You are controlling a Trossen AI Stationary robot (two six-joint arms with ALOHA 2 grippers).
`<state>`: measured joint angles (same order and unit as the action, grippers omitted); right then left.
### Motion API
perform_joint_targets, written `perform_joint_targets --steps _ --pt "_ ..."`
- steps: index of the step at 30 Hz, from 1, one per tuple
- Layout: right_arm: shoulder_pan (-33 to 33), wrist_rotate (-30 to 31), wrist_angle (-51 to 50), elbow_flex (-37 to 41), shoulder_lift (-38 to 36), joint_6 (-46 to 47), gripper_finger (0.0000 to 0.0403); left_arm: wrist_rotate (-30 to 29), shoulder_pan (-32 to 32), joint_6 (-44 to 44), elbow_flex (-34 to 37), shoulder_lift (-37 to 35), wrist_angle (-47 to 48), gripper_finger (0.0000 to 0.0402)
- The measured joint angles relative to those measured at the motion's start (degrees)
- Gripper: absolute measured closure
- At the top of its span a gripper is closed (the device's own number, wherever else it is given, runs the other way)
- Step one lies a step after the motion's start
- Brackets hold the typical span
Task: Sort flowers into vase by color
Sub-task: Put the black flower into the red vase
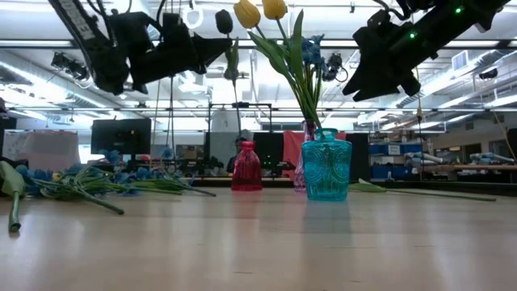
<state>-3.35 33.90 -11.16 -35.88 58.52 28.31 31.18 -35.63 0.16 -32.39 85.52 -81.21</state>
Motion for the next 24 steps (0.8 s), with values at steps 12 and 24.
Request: perform_joint_targets --steps 12,24 --pt "-3.51 -6.03 1.74 0.00 0.00 -3.33 0.0207 6.11 -4.59 -14.20 -6.79 1.63 -2.57 0.0369" --pt "-4.03 -6.57 2.87 -0.02 0.00 -4.09 0.0207 6.07 -6.18 -15.74 -10.73 1.61 -3.04 0.0369"
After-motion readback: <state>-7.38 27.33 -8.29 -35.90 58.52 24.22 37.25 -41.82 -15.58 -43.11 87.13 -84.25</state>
